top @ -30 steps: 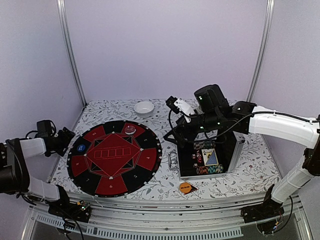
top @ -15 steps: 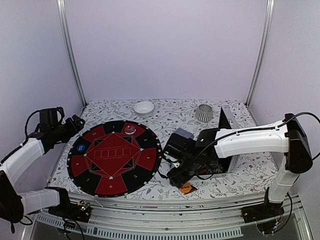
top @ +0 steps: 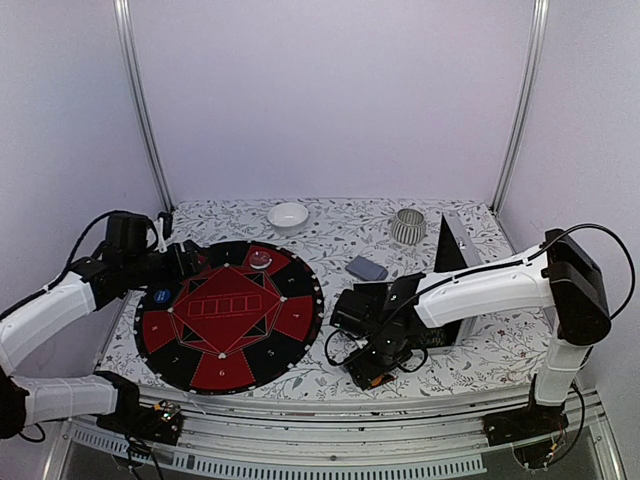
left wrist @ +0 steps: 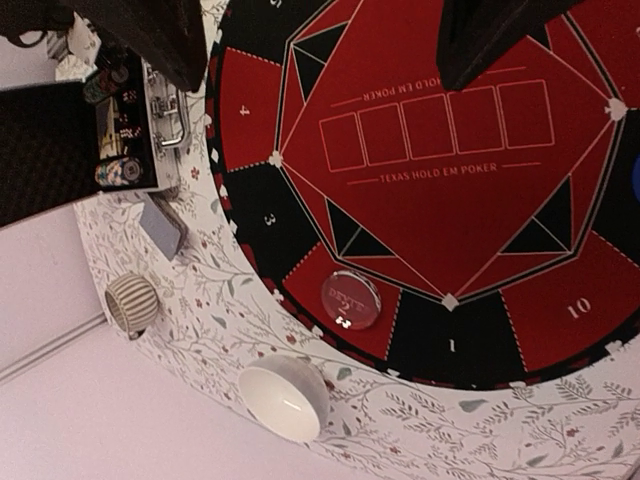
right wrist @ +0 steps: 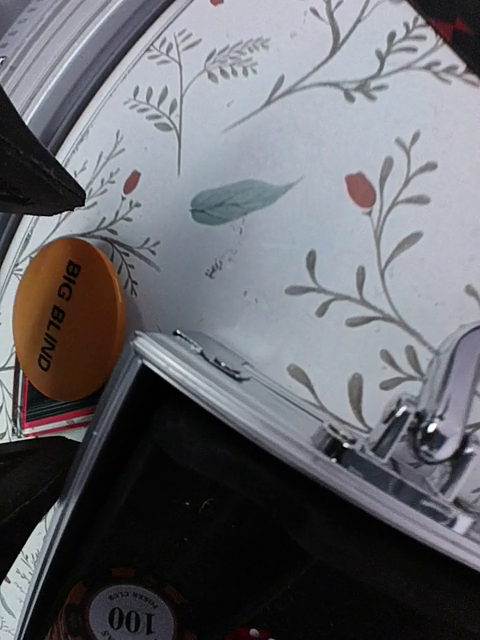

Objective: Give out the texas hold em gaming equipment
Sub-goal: Pick up the big blind button from the center of the board.

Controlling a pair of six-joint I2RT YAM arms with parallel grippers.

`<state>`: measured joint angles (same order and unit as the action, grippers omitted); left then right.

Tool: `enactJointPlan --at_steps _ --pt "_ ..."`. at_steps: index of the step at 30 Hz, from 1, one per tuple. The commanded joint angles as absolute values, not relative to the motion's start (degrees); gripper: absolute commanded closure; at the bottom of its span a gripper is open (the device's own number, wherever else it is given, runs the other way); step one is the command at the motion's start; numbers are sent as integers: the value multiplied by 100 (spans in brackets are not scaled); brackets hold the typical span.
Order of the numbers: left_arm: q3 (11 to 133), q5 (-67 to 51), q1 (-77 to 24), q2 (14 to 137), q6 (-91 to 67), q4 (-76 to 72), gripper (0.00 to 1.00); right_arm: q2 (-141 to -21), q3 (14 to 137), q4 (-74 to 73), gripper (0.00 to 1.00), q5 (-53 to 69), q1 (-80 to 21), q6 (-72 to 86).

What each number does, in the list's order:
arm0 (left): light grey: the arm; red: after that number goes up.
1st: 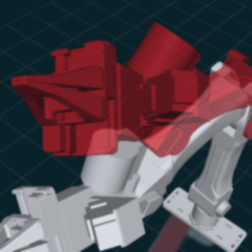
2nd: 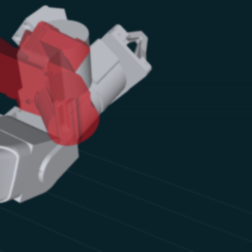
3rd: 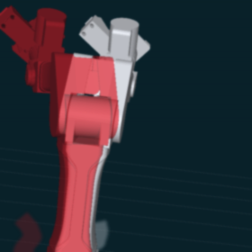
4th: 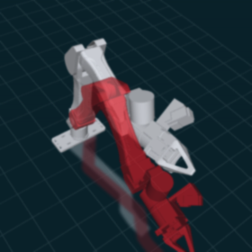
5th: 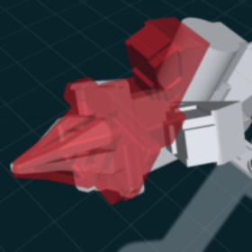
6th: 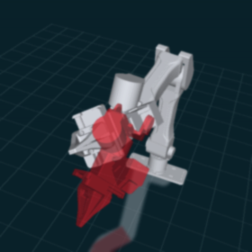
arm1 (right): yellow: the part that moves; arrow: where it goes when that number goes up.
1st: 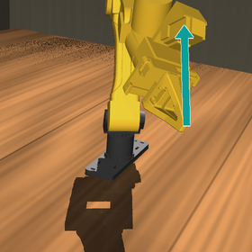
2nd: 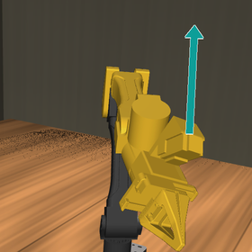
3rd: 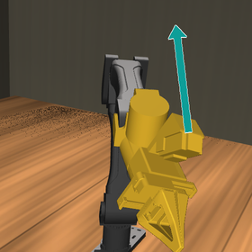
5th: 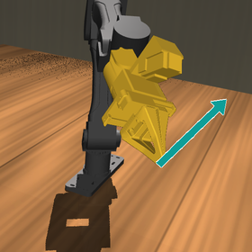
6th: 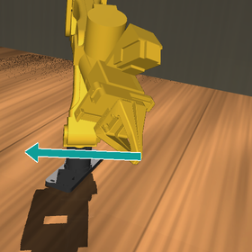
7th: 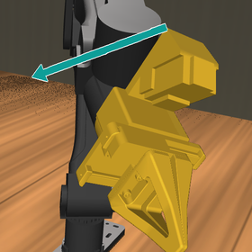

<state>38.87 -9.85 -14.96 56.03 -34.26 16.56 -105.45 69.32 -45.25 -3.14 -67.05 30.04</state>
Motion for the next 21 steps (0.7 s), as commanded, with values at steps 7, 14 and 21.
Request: enactJointPlan --at_steps 7,14,21 --pt "4182 -1045 -2057 6269 -3414 1647 19 -10957 6882 -4698 25 -695 -6727 3057" --pt "4280 -997 -2101 6409 -3327 1646 19 -11073 7096 -4854 35 -935 -6772 3086" --pt "4234 -961 -2120 6364 -3301 1644 19 -10982 7210 -4875 47 -994 -6768 3034"
